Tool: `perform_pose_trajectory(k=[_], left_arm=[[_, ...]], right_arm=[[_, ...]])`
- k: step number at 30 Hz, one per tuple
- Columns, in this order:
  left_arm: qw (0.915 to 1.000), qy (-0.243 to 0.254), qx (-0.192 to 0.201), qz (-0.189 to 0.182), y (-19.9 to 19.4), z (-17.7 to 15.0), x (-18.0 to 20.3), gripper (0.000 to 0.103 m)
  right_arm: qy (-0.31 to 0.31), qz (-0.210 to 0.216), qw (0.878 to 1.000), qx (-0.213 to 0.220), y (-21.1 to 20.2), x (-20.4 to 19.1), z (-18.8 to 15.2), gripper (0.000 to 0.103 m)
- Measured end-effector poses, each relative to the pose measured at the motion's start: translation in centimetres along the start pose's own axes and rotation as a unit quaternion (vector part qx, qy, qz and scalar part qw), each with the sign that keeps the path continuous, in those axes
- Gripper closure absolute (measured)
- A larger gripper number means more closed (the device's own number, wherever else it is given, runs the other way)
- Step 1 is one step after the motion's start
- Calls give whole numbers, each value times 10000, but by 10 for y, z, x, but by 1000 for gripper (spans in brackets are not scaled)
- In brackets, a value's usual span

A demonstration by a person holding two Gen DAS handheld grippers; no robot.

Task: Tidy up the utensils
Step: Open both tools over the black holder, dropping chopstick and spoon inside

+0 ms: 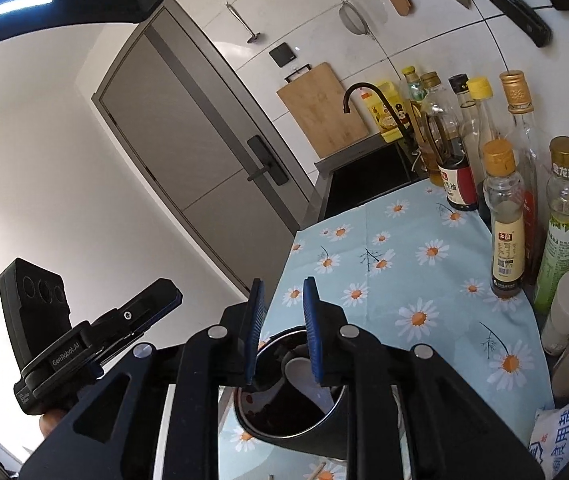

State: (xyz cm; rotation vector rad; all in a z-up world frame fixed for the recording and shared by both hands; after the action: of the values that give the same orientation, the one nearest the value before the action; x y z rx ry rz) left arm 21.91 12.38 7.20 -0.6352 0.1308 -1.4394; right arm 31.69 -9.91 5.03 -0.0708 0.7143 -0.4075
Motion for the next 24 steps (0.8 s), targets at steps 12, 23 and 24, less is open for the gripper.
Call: perform_pose_trajectory(k=[12, 23, 24], left_arm=[[9996, 238, -73, -117, -34, -6, 6, 63], [9995, 148, -238, -166, -66, -23, -6, 63], [9994, 113, -287, -150, -70, -27, -8, 62]], right_arm=[[-162, 103, 9998, -56, -9, -34, -9, 75], [-575, -3, 9971, -494, -25, -58, -29, 71], [-624, -1, 9965, -554, -27, -59, -30, 69]])
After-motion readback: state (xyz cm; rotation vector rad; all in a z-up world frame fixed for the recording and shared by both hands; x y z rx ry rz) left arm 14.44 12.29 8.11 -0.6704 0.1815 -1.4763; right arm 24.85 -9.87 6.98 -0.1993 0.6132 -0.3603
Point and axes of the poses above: each gripper's, at about its wrist camera, not at the fingertips, and y roughly the way its jaws point, x to its right, z to its top, the point moved 2 cm from there along y, roughly the way its jaws point, and after that the axes turned 14 degrees about z, right-handed, at the moved point
